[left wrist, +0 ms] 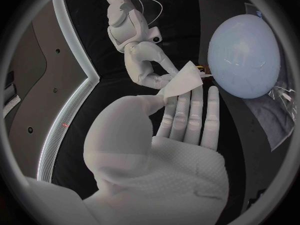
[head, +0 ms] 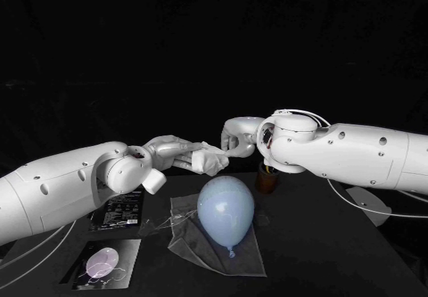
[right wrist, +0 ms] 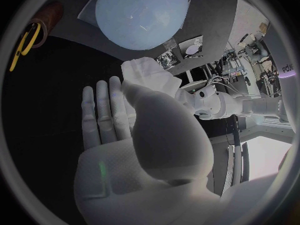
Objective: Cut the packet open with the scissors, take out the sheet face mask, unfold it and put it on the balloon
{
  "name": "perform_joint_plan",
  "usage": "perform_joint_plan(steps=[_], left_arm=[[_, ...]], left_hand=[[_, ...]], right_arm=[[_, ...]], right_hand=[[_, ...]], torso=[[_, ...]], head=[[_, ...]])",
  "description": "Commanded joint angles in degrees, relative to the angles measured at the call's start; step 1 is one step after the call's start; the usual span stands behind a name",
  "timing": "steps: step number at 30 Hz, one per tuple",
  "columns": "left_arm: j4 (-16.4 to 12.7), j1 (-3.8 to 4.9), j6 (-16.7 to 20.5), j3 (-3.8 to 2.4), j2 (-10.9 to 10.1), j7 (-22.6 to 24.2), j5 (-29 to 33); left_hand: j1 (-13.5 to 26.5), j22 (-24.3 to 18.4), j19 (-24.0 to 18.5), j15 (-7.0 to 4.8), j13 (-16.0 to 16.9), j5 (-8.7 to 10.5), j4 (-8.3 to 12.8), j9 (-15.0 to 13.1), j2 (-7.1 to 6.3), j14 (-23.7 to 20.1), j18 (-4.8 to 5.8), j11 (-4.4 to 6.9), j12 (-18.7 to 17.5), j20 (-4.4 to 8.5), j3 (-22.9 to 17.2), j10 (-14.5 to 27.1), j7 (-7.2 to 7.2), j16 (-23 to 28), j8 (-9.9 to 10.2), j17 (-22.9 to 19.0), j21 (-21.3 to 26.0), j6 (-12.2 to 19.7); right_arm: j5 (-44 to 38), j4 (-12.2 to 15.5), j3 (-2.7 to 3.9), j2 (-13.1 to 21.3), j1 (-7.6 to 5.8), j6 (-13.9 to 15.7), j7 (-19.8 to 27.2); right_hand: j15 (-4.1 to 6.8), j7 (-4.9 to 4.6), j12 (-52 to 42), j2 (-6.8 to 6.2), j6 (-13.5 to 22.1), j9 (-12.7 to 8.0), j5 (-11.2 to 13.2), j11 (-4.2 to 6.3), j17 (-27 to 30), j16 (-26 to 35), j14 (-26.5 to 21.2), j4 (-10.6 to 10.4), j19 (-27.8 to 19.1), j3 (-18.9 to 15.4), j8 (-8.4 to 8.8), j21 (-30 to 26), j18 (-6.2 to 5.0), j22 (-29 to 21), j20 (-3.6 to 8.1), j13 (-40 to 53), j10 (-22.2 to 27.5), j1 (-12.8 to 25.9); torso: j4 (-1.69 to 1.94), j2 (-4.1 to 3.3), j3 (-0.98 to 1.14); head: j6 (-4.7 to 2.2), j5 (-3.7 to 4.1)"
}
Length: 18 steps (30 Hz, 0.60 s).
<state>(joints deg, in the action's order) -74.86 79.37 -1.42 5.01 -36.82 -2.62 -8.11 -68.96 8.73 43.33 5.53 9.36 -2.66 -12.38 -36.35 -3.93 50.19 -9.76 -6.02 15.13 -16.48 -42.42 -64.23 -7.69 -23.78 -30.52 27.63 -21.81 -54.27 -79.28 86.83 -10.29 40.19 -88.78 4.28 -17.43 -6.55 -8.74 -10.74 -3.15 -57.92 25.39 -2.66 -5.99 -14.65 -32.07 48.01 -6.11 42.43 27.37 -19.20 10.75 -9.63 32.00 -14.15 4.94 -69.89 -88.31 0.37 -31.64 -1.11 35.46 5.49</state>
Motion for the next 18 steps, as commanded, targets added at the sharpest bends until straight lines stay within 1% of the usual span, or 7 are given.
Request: perform_joint_plan(steps=[1,5,11,13,16,17,18], left_arm=[[-0.09,0.11,-1.60,-0.07,0.15,-0.06,1.22],[-0.07,0.11,-1.98,-0.07,0.17,-0.49,1.25],[-0.04,0.12,-1.82,-0.06,0.26,-0.58,1.26],[-0.05,0.12,-1.75,-0.06,0.28,-0.49,1.27],[-0.12,0.12,-1.51,-0.06,0.25,0.02,1.53],[-0.11,0.12,-1.40,-0.06,0.24,0.28,1.63],[-0.10,0.12,-1.34,-0.06,0.23,0.52,1.78]], left_hand=[[0.66,-0.23,0.60,-0.10,0.04,-0.11,-0.58,-0.18,-0.15,0.25,-0.44,0.03,0.23,0.03,0.47,-0.49,0.07,-0.13,-0.36,-0.22,0.55,-0.50],[1.32,-0.66,0.89,-0.14,-0.04,-0.11,-1.78,-0.48,-0.34,0.17,-0.42,0.13,0.21,0.02,2.27,-0.50,0.32,-0.01,-0.78,-0.57,1.14,-1.17],[0.00,-1.17,1.18,0.01,-0.29,-0.13,-1.93,-0.37,-0.50,-0.36,-0.36,-0.01,-0.23,0.00,3.61,0.21,0.12,0.32,-0.16,-1.02,1.85,-0.23],[-1.61,-1.46,1.44,0.18,-0.48,-0.13,-1.37,-0.17,-0.70,-0.56,-0.34,-0.25,-0.54,0.00,4.12,0.70,-0.22,0.43,0.47,-1.27,2.25,0.53],[-5.54,-1.99,1.94,0.57,-0.98,-0.07,0.79,-0.03,-1.45,-0.71,-0.32,-0.88,-1.25,0.01,4.85,1.59,-0.94,0.48,1.46,-1.72,2.95,1.96],[-7.28,-2.13,2.10,0.73,-1.17,-0.11,2.03,0.05,-1.59,-0.73,-0.31,-1.06,-1.47,0.02,4.82,1.78,-1.31,0.50,2.02,-1.88,3.13,3.08],[-7.95,-2.18,2.16,0.79,-1.27,-0.15,2.49,0.10,-1.52,-0.73,-0.31,-1.17,-1.61,0.03,4.76,1.95,-1.50,0.51,2.24,-1.95,3.20,3.51]], right_arm=[[2.16,-0.11,-0.01,0.01,0.02,-0.05,0.66],[3.42,-0.15,-0.02,0.06,0.04,0.31,0.93],[6.02,-0.21,-0.03,0.04,0.13,1.64,1.64],[6.99,-0.26,-0.03,0.04,0.18,2.57,1.96],[8.92,-0.42,-0.04,0.12,0.26,3.93,2.42],[9.51,-0.51,-0.05,0.14,0.29,4.23,2.54],[9.96,-0.57,-0.06,0.15,0.31,4.45,2.65]], right_hand=[[-0.08,-0.30,0.29,-0.02,0.17,5.15,-0.11,-0.21,-0.12,-0.35,0.04,0.09,-0.30,0.55,-0.06,0.41,-0.79,0.18,0.08,0.00,0.49,0.62],[-0.07,-0.31,0.30,-0.03,0.19,5.18,-0.11,-0.22,-0.14,-0.39,0.09,0.16,-0.28,0.66,-0.07,0.46,-0.80,0.24,0.09,-0.01,0.52,0.72],[-0.06,-0.34,0.34,-0.05,0.24,5.23,-0.10,-0.24,-0.18,-0.47,0.16,0.32,-0.24,0.91,-0.09,0.56,-0.80,0.38,0.10,-0.02,0.57,0.94],[-0.05,-0.38,0.40,-0.06,0.33,5.27,-0.11,-0.28,-0.20,-0.53,0.23,0.46,-0.21,1.12,-0.08,0.65,-0.81,0.50,0.12,-0.06,0.66,1.12],[-0.05,-0.42,0.45,-0.10,0.41,5.31,-0.10,-0.32,-0.22,-0.58,0.26,0.56,-0.20,1.28,-0.08,0.73,-0.80,0.61,0.13,-0.08,0.75,1.32],[-0.07,-0.46,0.51,-0.14,0.48,5.33,-0.10,-0.36,-0.22,-0.57,0.23,0.61,-0.21,1.37,-0.07,0.76,-0.79,0.66,0.13,-0.12,0.85,1.45],[-0.13,-0.60,0.79,-0.17,0.75,5.37,-0.10,-0.52,-0.23,-0.58,0.18,0.70,-0.27,1.63,0.01,0.82,-0.77,0.79,0.11,-0.27,1.33,1.75]], torso=[[0.01,-0.01,0.00],[0.01,-0.01,0.00],[0.02,0.01,0.02],[0.00,0.00,0.01],[-0.03,0.00,0.00],[-0.03,0.00,0.00],[-0.02,0.01,0.00]], head=[[0.06,-0.03],[0.05,-0.13],[0.10,-0.14],[0.07,-0.19],[0.04,-0.26],[0.04,-0.26],[0.04,-0.26]])
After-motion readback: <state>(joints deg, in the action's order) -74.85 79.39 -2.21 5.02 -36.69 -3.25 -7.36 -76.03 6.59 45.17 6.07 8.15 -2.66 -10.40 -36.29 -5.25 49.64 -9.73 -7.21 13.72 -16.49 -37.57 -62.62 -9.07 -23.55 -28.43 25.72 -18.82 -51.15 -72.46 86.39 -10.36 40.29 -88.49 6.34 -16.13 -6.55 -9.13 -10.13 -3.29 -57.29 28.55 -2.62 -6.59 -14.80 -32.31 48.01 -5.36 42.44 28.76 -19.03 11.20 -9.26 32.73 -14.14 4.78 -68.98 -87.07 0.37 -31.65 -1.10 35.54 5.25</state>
